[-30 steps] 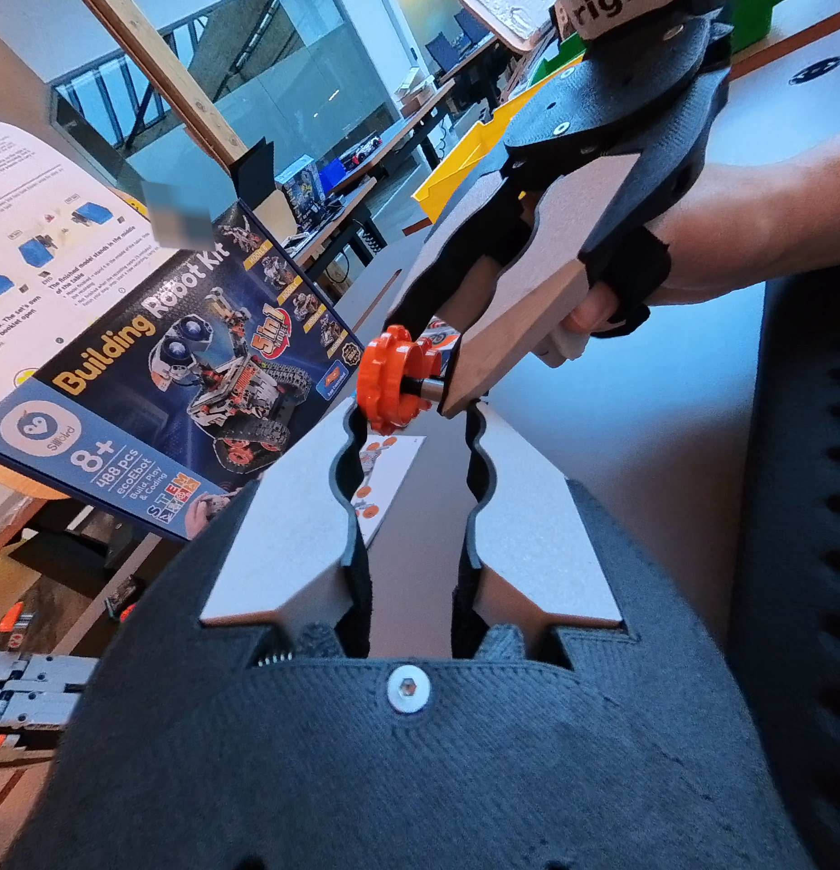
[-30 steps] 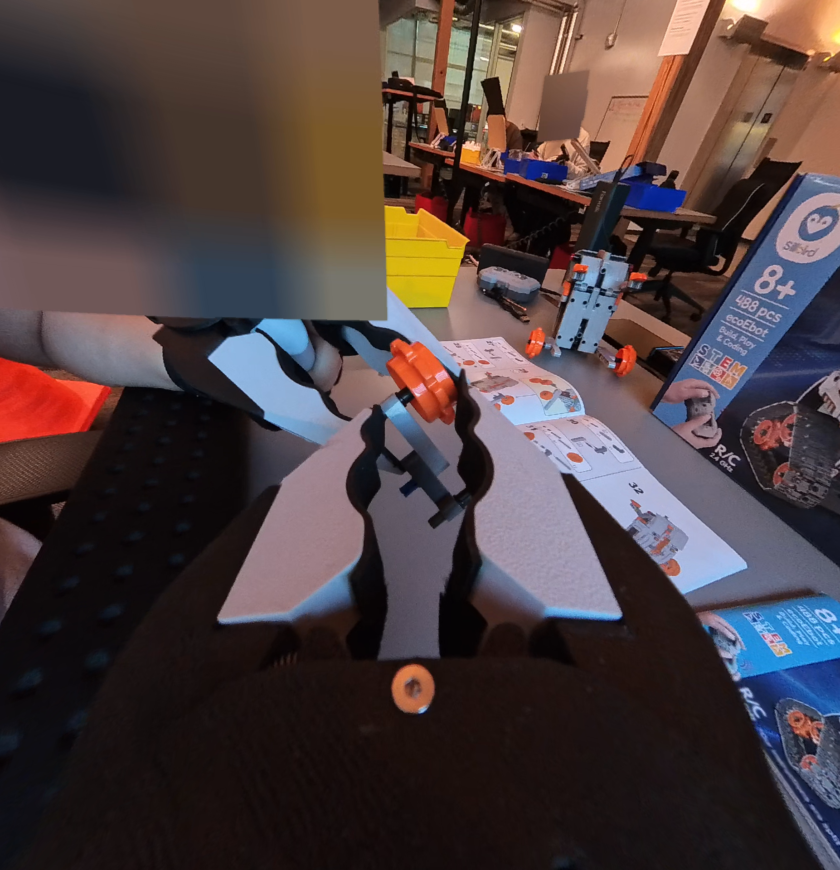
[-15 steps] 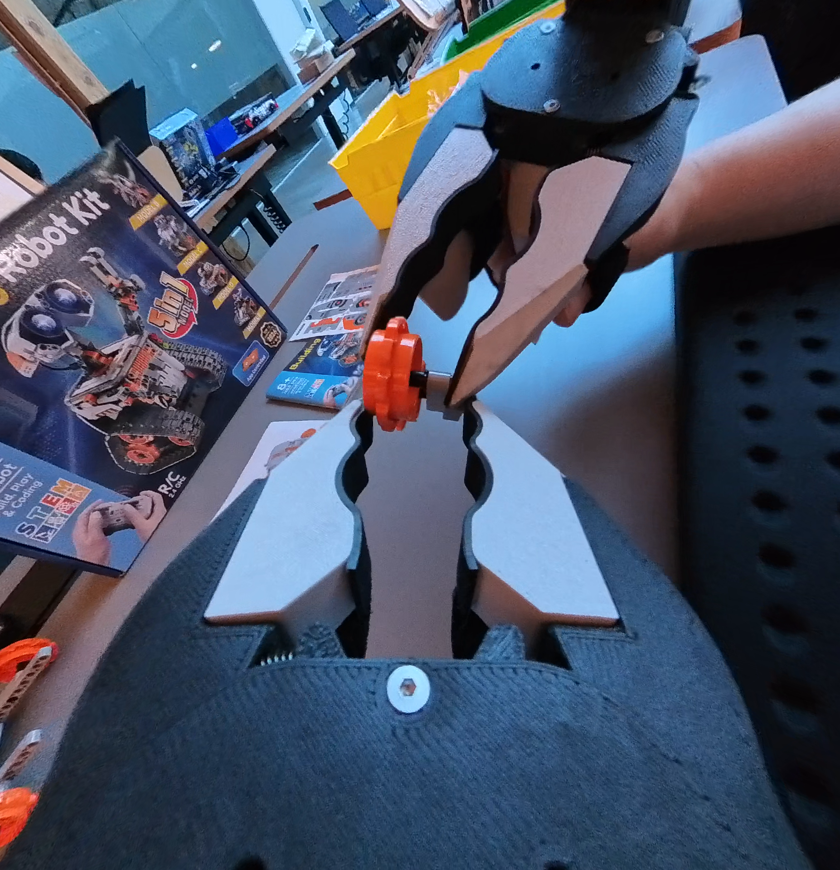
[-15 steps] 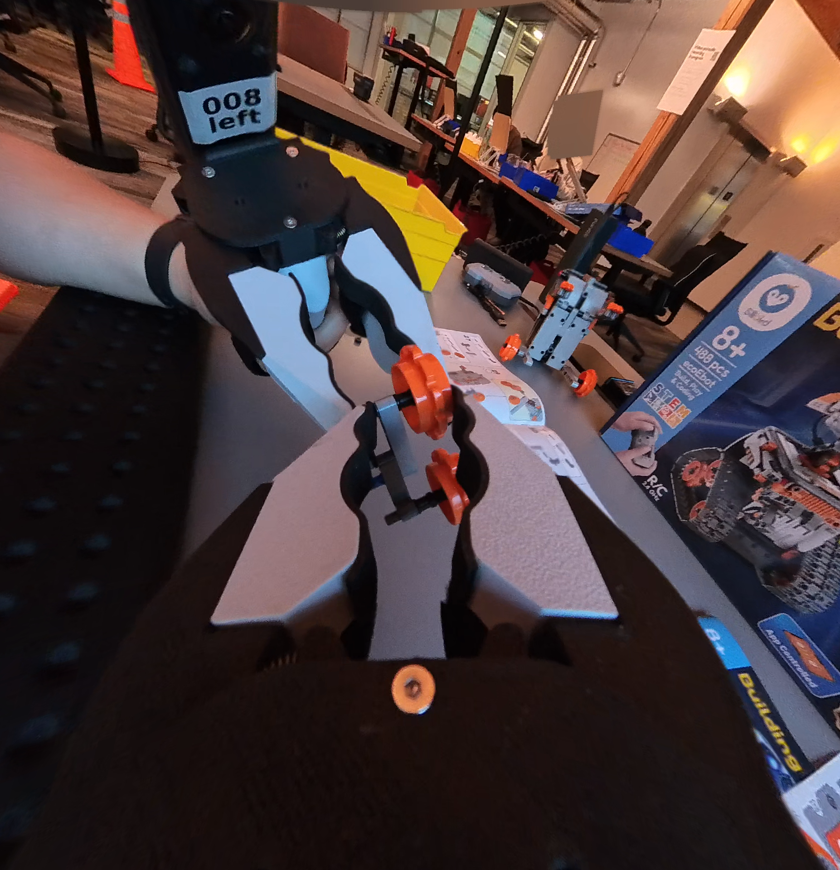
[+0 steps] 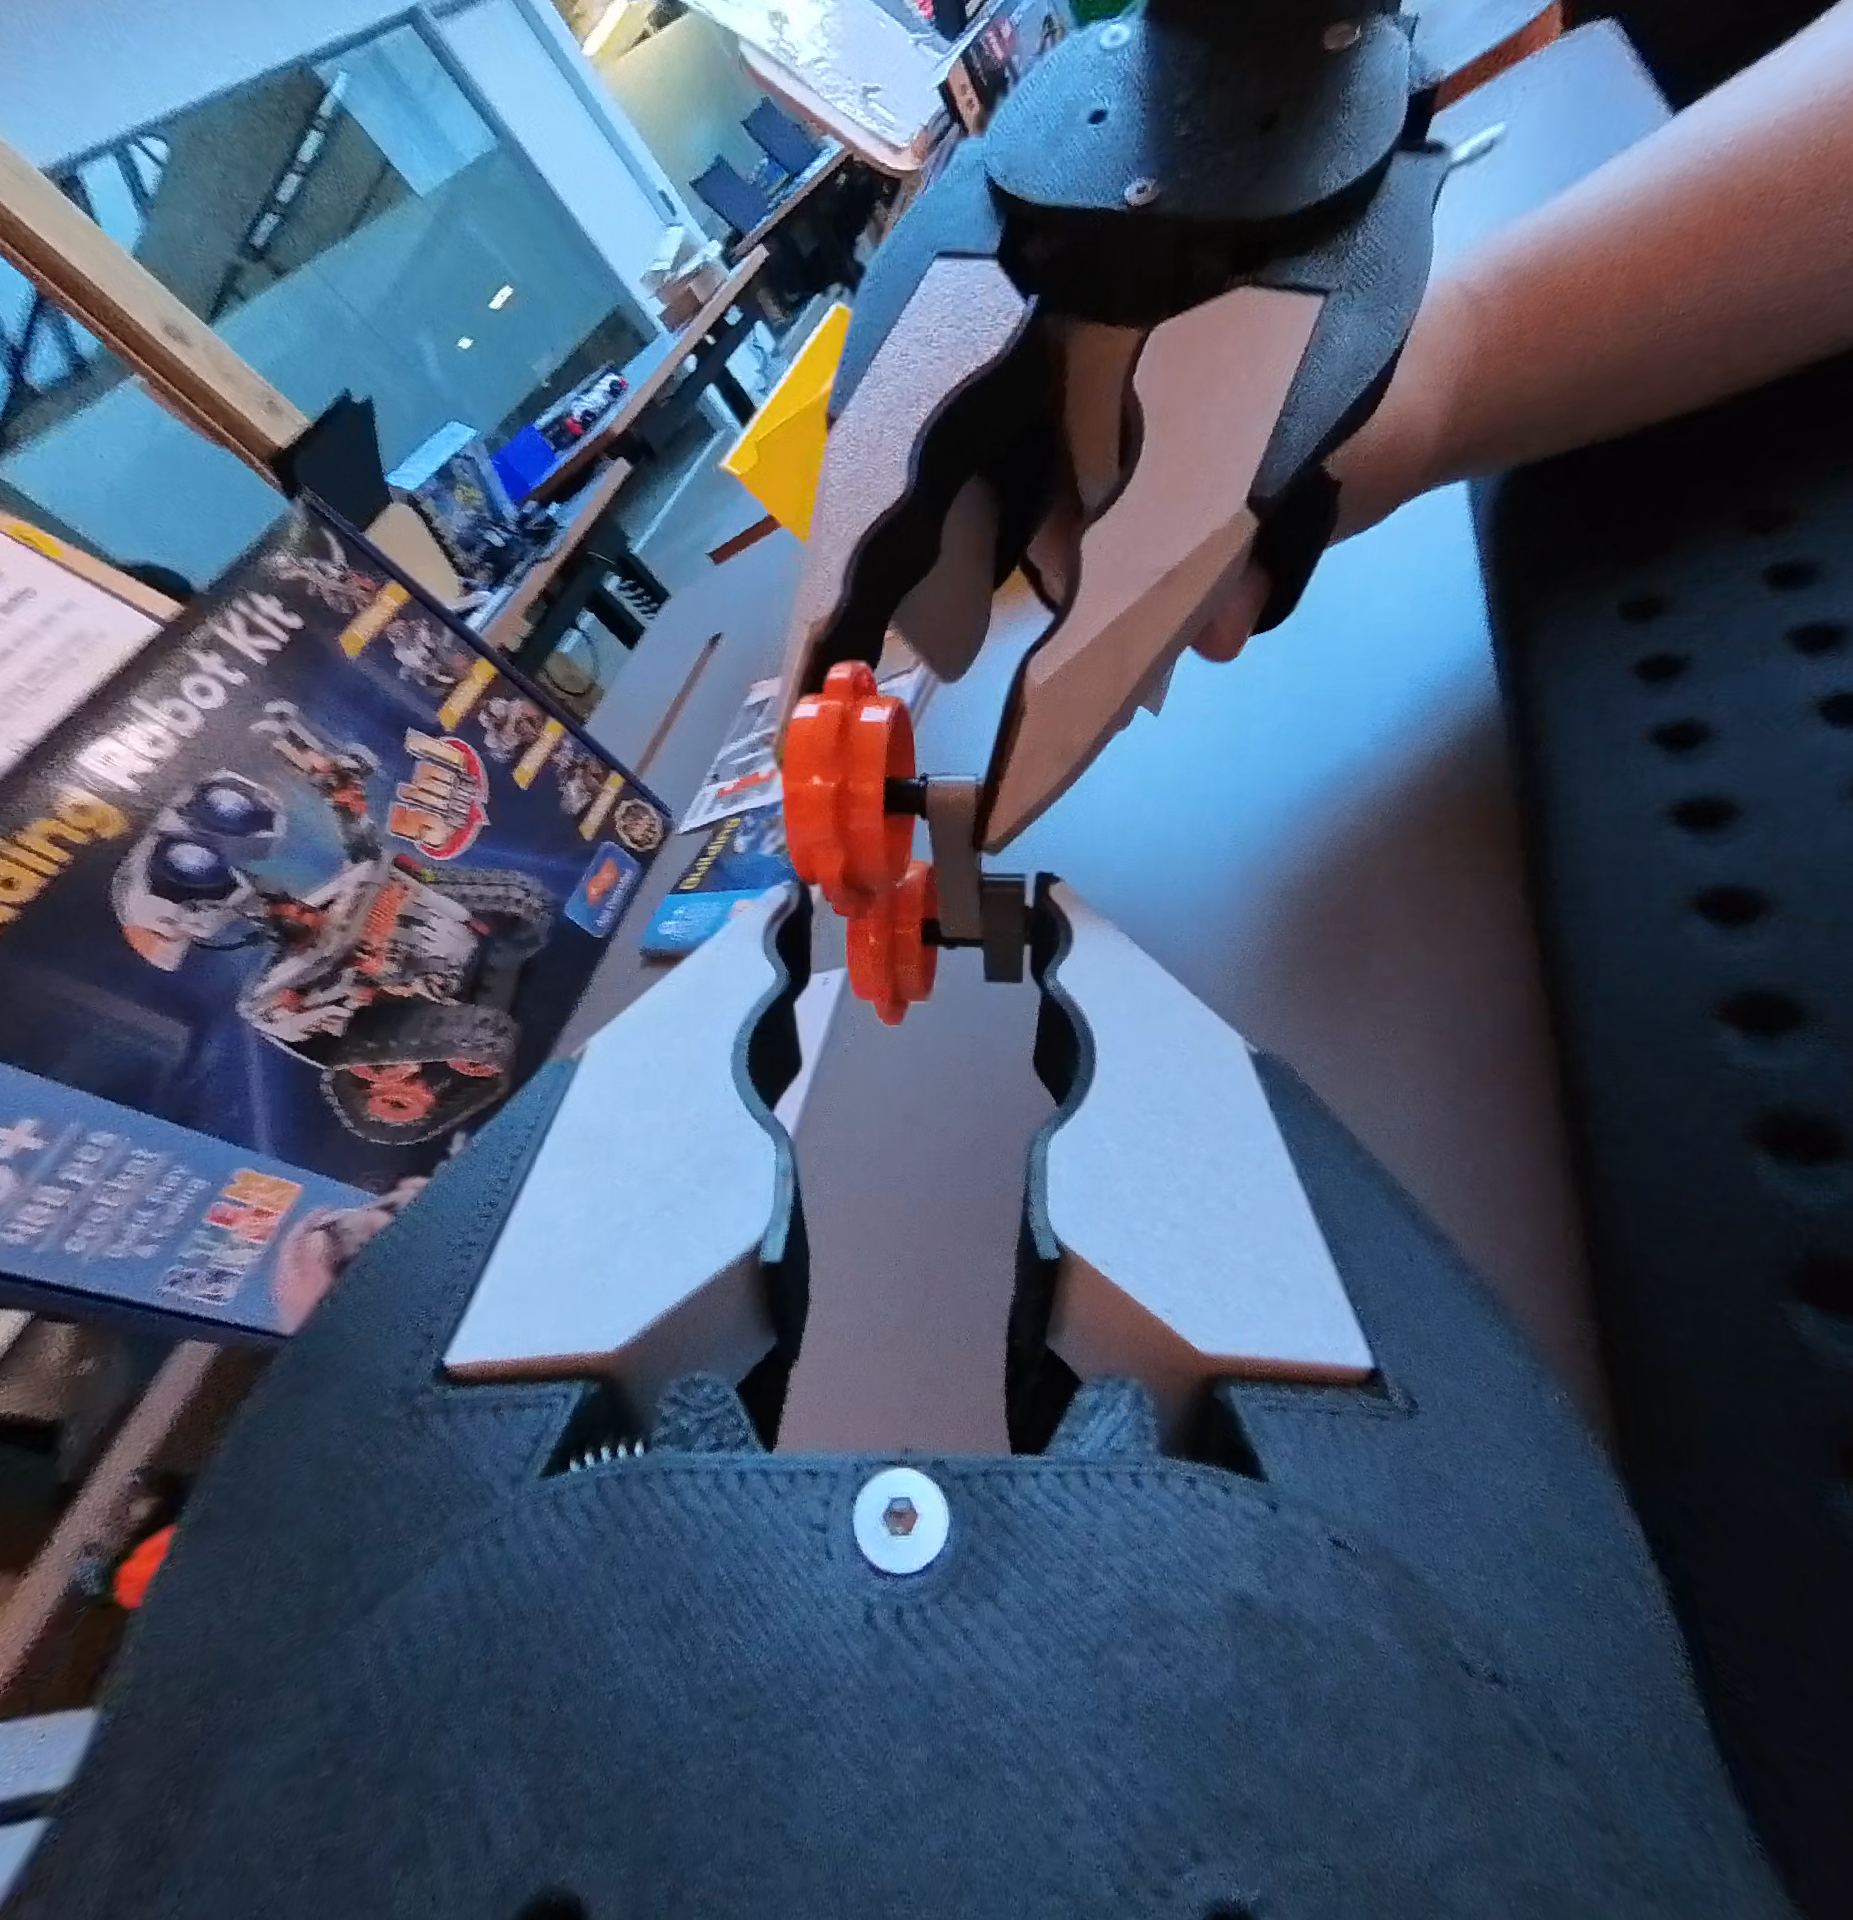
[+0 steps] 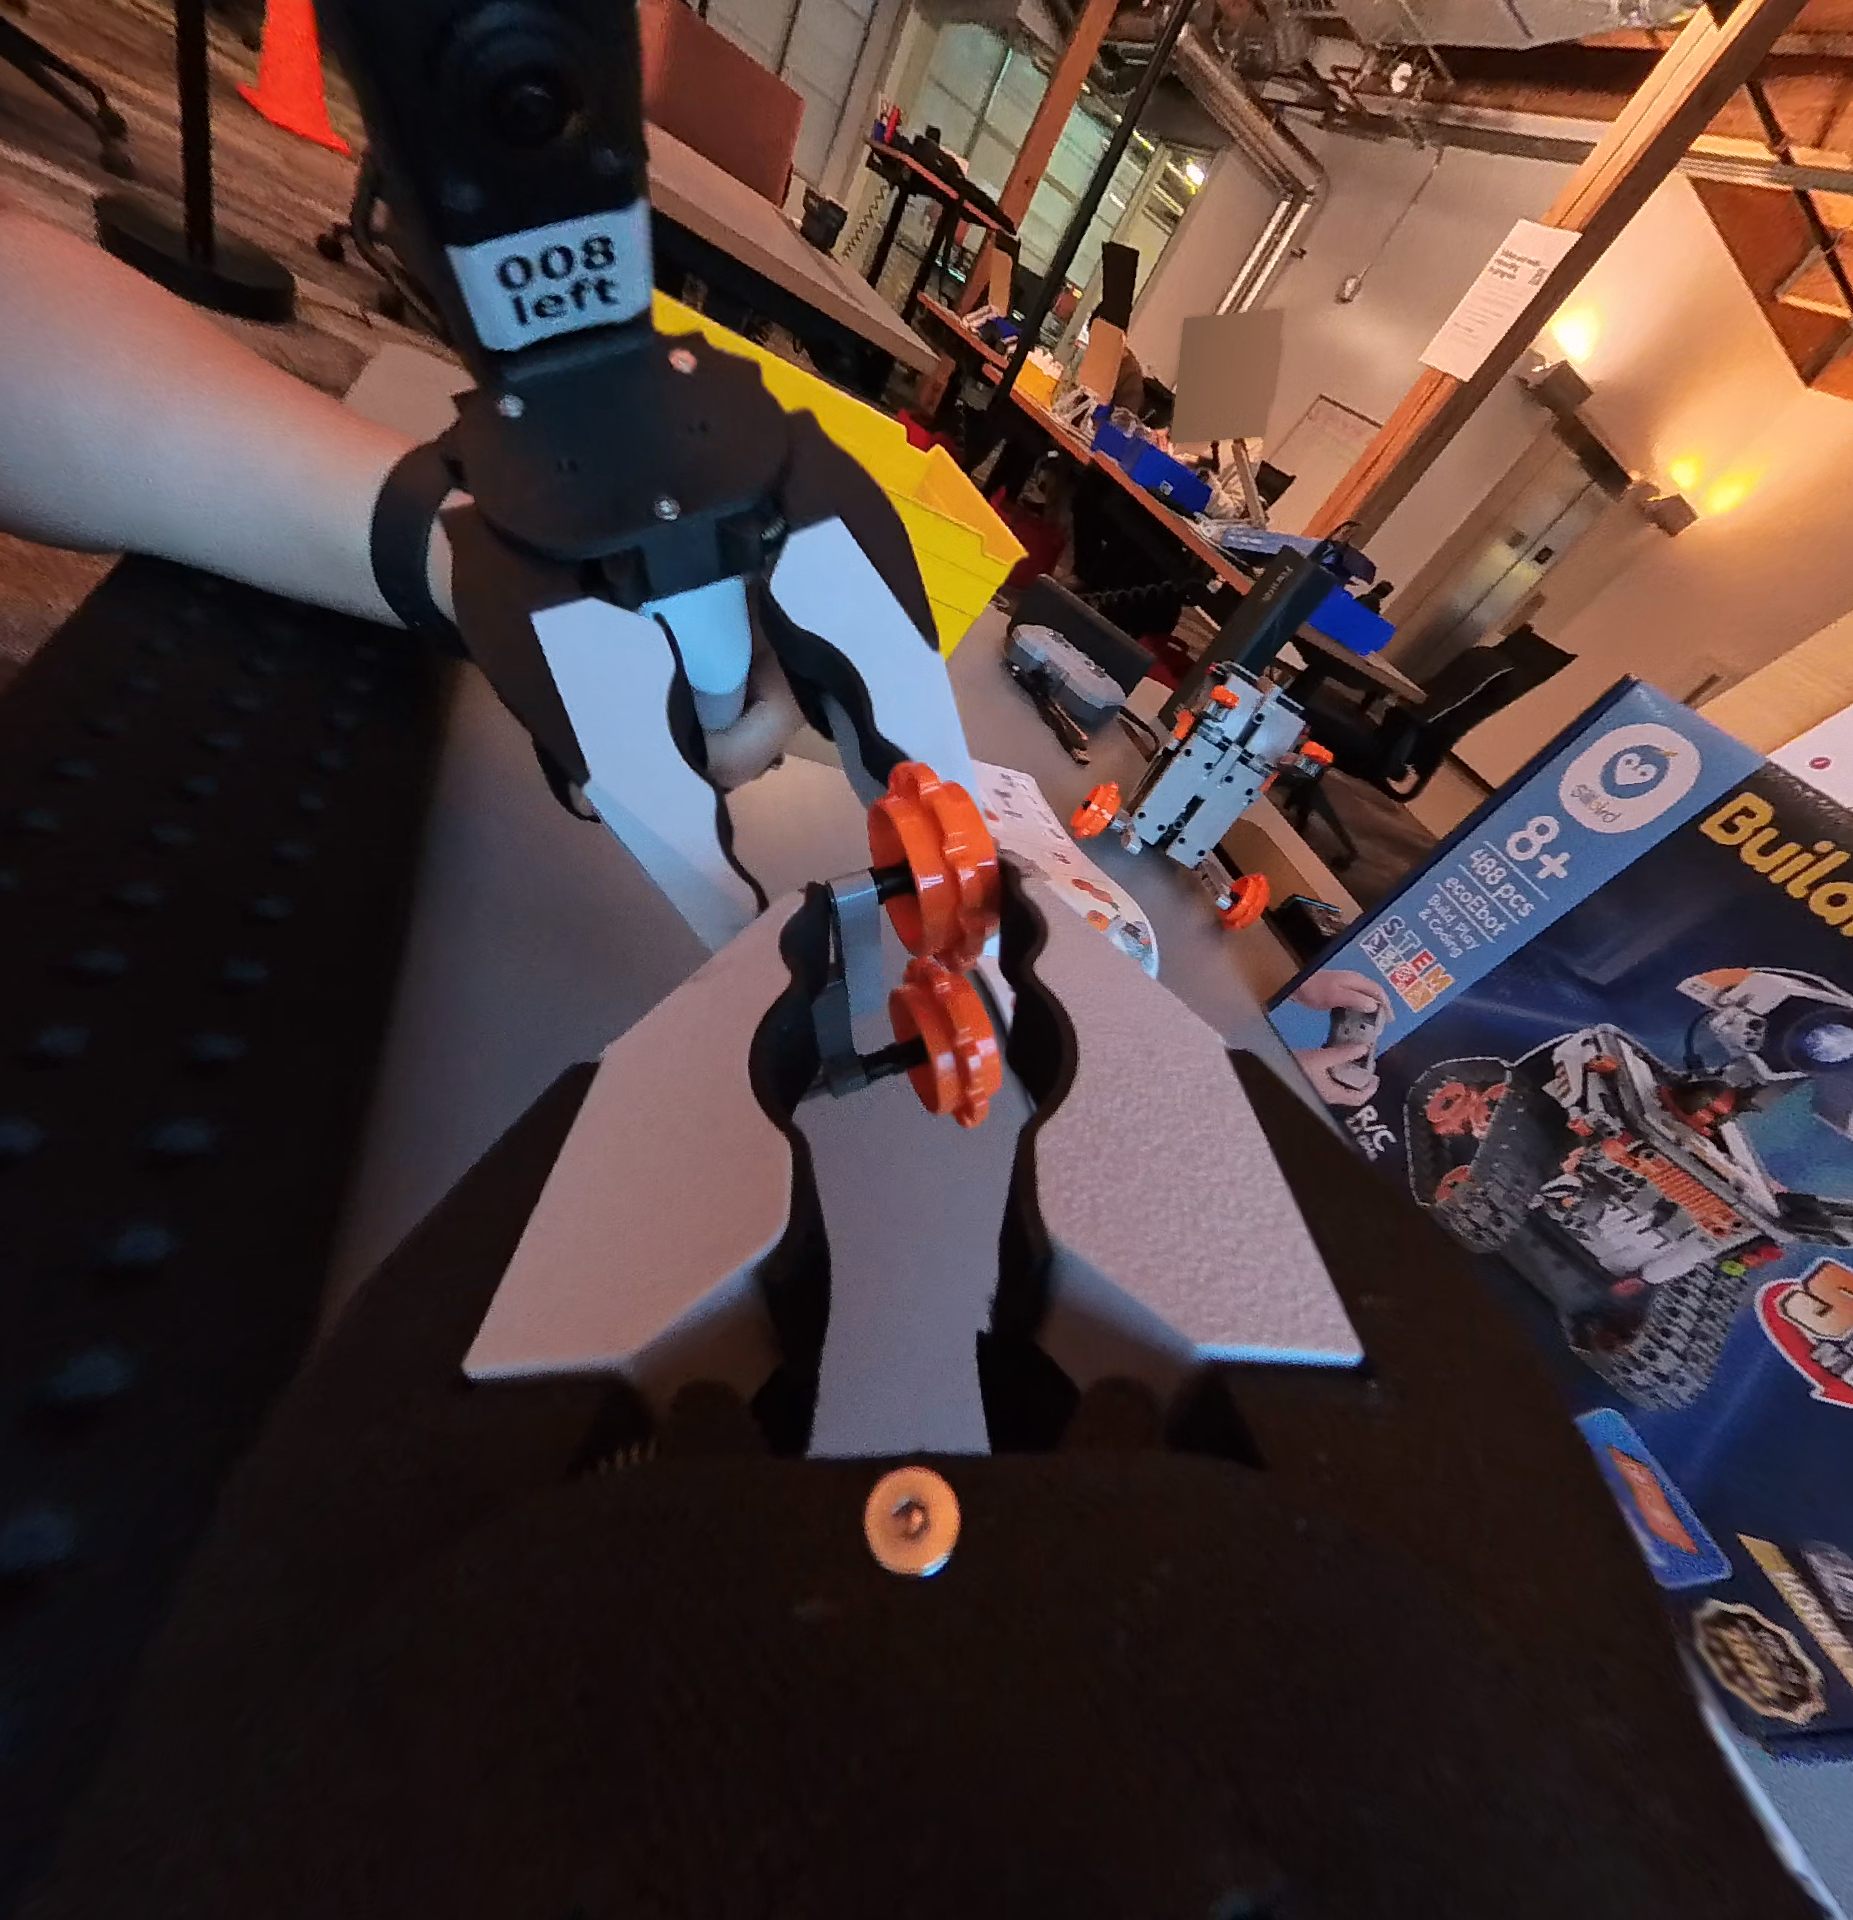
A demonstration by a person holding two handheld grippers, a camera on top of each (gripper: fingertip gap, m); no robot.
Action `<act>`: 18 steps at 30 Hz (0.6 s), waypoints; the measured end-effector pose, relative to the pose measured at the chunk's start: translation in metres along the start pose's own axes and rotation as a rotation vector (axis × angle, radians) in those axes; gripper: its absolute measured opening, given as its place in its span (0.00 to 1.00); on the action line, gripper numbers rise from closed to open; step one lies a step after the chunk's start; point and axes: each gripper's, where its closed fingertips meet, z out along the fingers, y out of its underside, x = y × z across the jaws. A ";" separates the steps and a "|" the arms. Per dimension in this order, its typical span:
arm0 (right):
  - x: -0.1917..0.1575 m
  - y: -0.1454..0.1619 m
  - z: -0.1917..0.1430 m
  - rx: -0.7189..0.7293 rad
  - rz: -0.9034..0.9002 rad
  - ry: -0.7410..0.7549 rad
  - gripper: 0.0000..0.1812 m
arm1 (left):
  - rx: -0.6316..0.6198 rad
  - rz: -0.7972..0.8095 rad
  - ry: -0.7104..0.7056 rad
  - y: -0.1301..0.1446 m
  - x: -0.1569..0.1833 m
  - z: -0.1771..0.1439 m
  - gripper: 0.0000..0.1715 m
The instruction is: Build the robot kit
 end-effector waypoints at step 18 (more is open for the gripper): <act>0.002 -0.019 -0.004 0.200 0.130 -0.074 0.18 | -0.180 0.344 -0.138 0.027 -0.014 0.001 0.20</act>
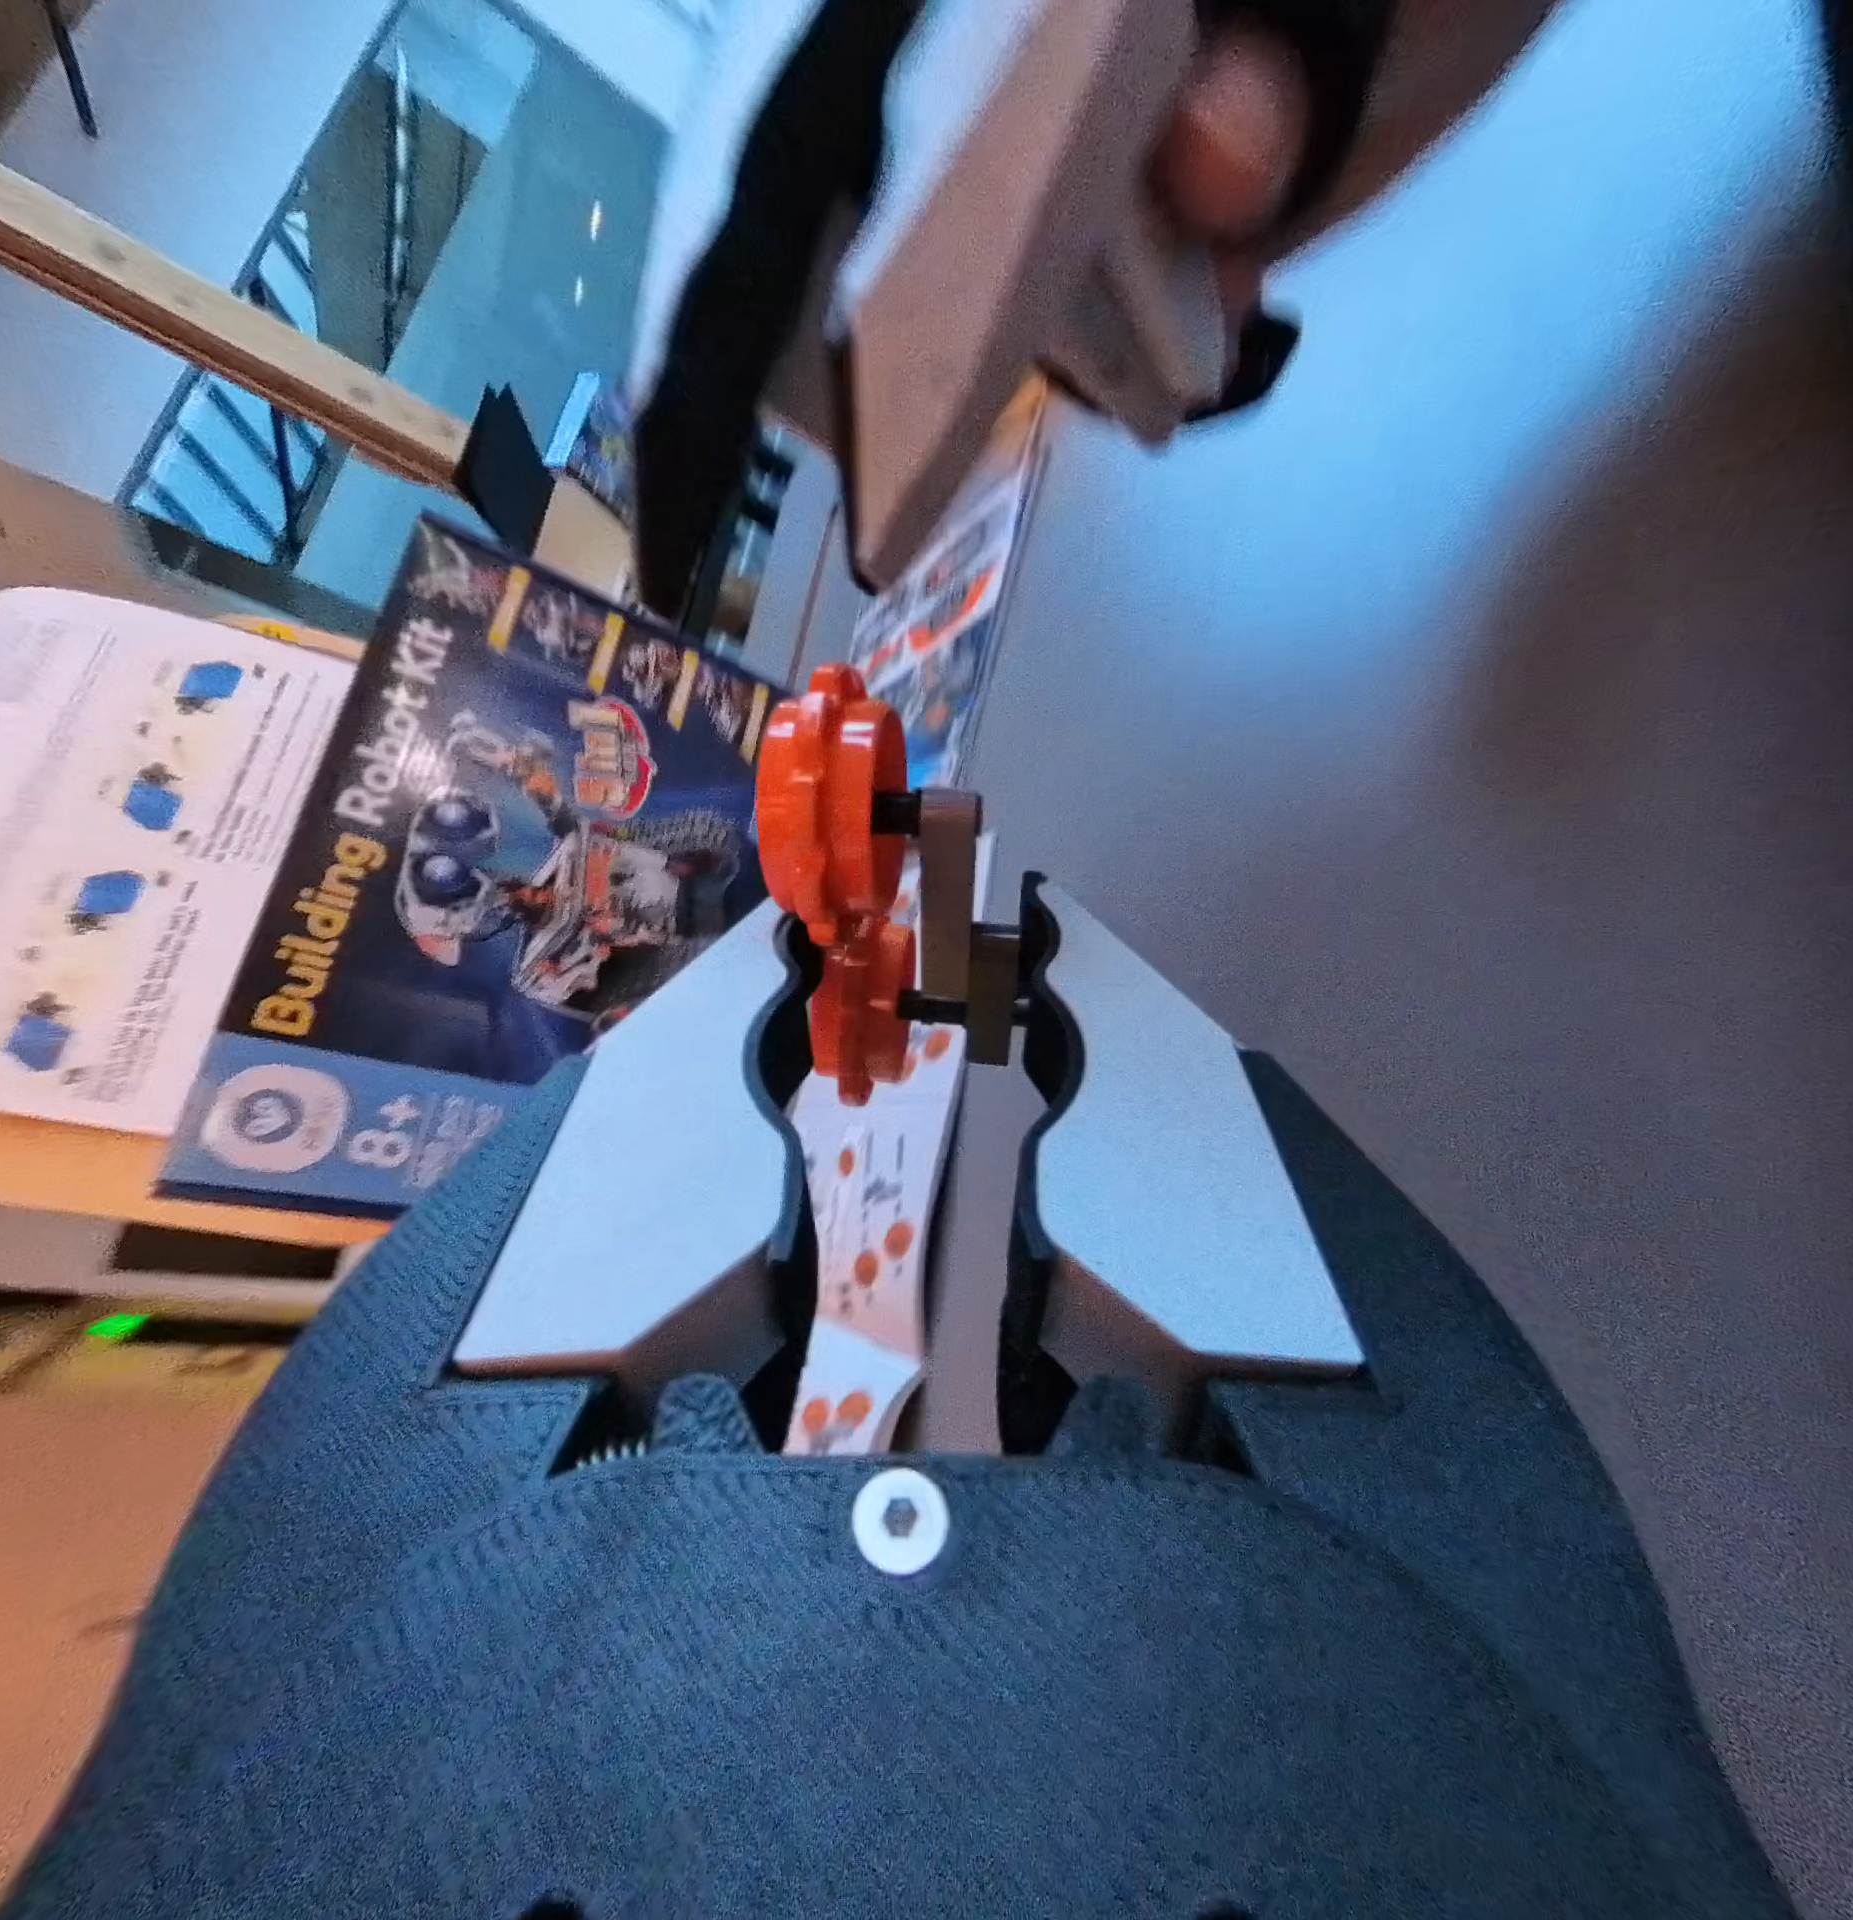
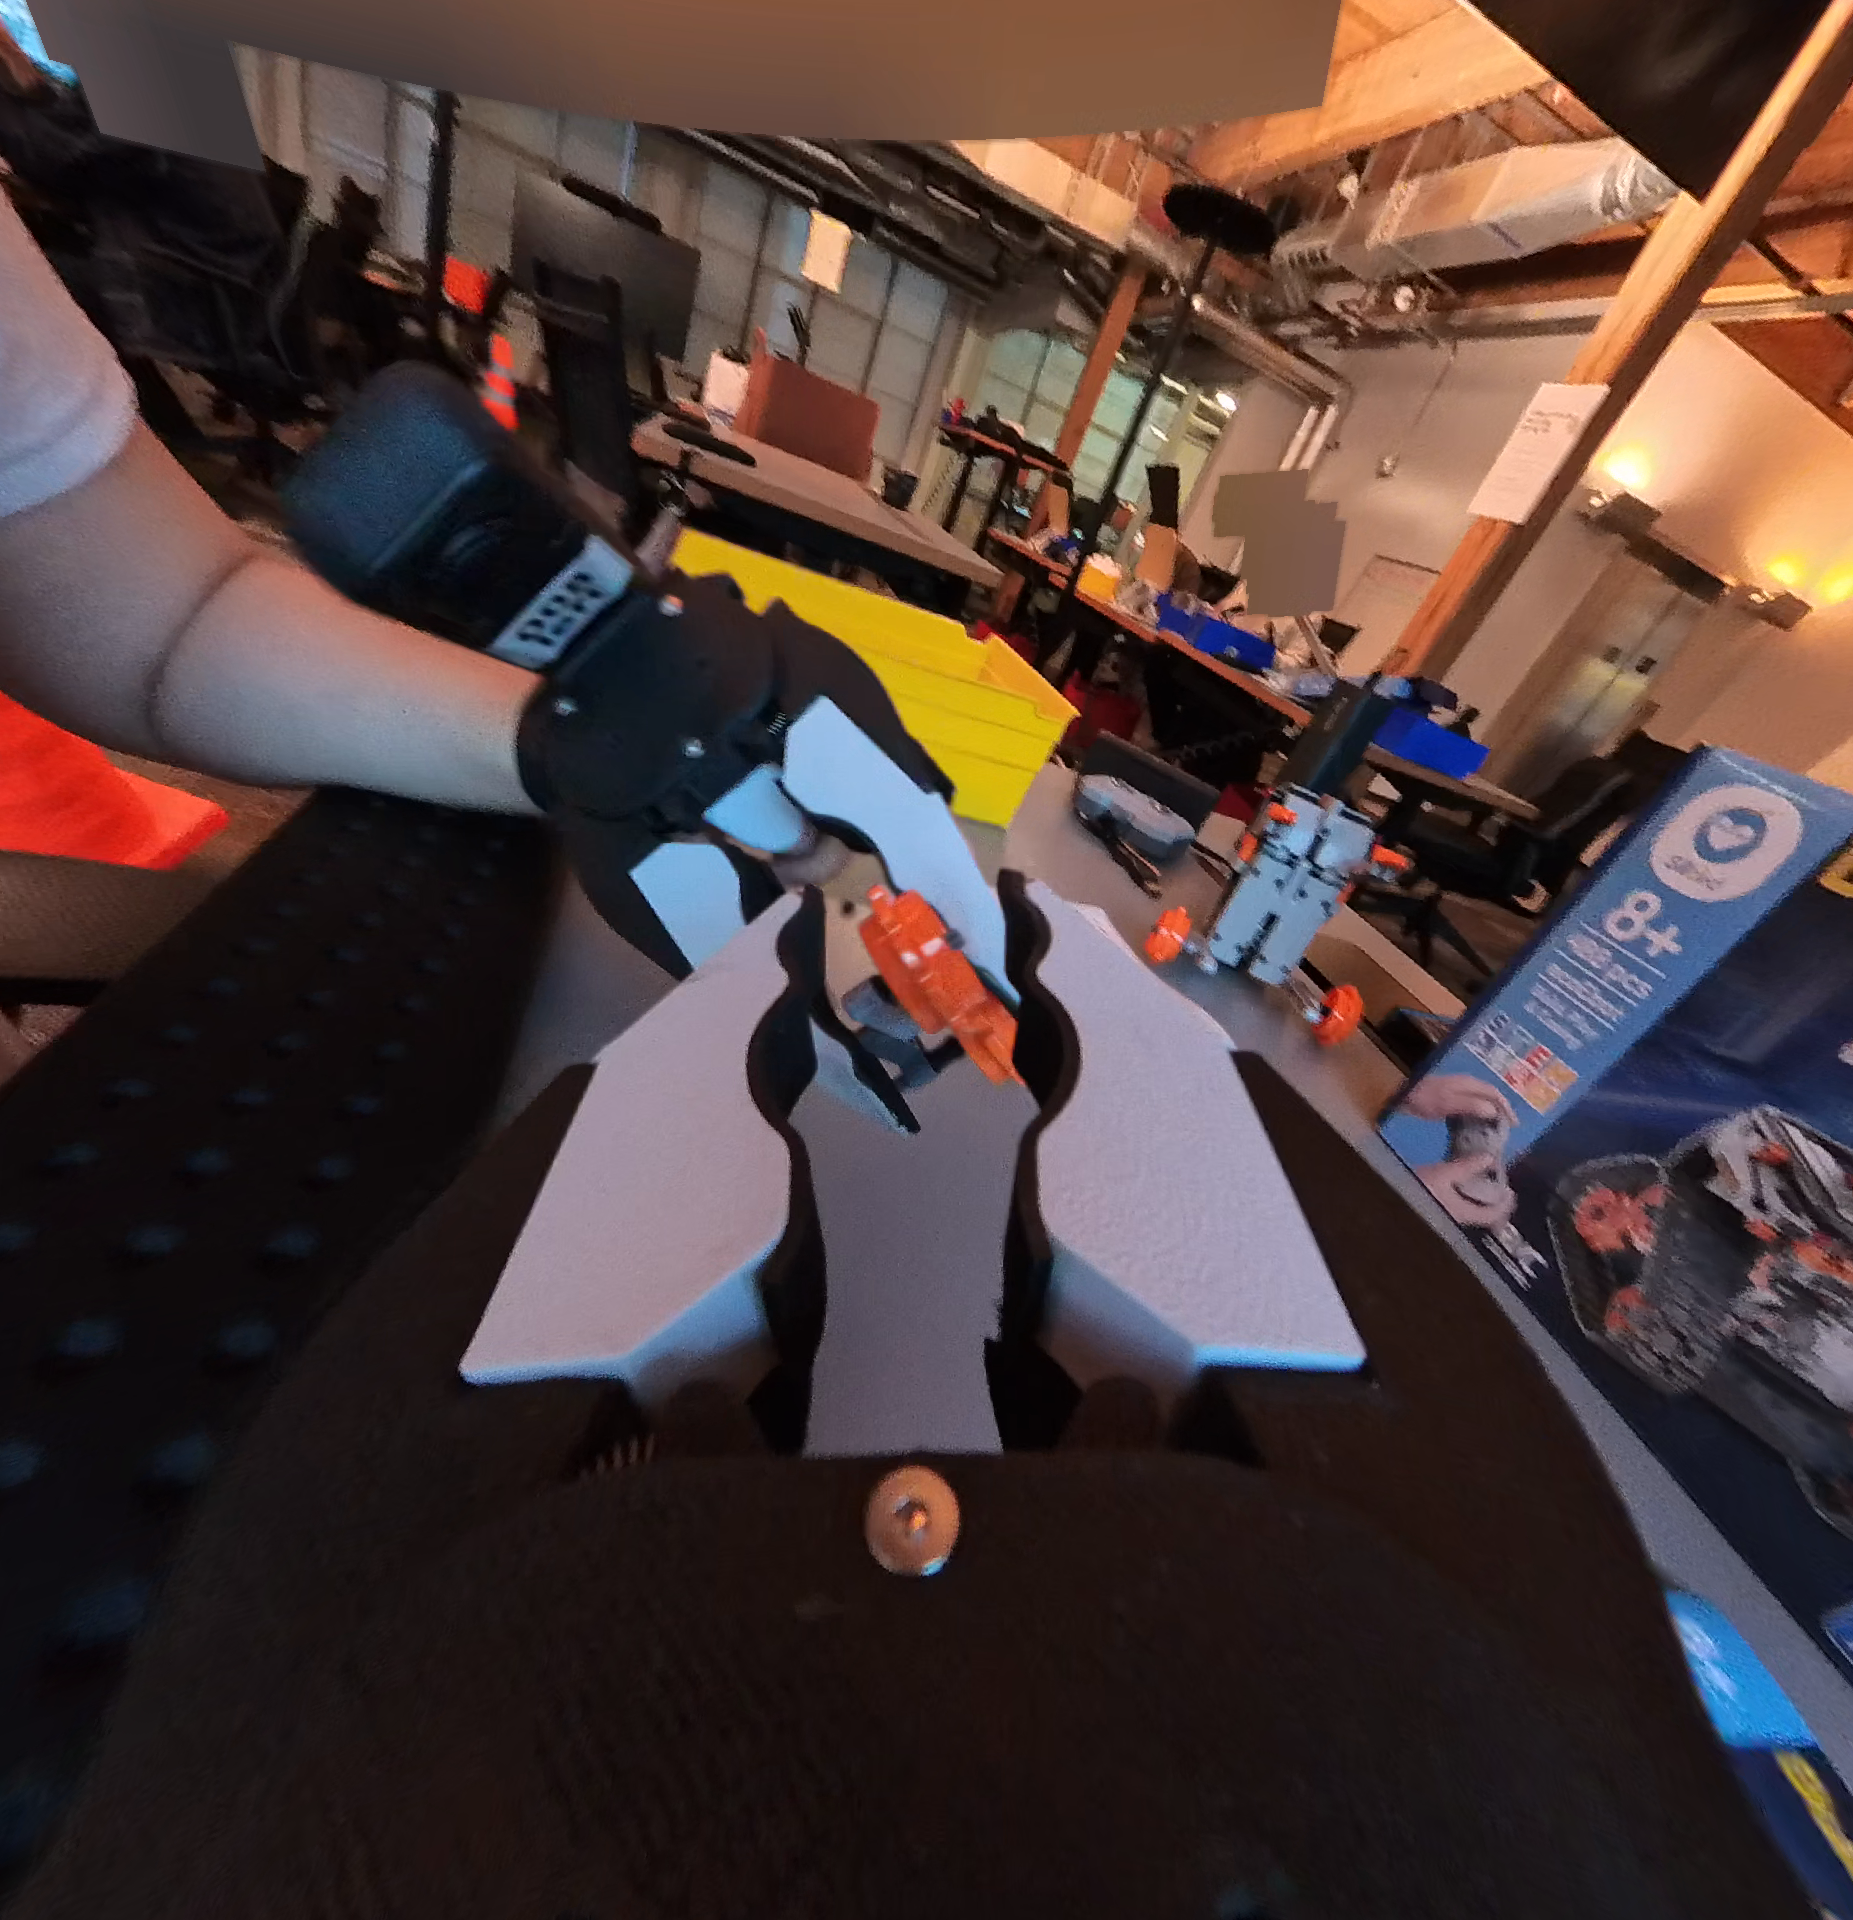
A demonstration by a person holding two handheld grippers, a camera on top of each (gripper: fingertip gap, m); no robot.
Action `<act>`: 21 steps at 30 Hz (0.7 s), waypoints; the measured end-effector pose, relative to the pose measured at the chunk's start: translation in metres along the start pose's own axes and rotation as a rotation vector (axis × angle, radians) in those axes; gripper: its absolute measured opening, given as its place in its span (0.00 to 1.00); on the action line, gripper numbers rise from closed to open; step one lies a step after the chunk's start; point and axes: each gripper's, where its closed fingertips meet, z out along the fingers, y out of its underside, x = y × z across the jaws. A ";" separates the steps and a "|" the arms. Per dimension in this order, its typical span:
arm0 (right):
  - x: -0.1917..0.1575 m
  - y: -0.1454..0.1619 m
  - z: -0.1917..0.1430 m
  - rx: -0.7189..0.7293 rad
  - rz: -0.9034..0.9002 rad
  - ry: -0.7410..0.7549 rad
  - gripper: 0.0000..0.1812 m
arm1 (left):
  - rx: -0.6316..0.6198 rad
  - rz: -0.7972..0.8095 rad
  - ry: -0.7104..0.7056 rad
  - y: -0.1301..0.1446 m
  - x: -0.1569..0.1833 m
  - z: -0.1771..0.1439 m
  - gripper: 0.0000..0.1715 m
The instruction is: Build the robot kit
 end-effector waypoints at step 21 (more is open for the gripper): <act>0.002 0.112 0.013 -0.488 0.579 -0.096 0.20 | -0.320 -0.074 0.160 0.064 0.033 0.018 0.32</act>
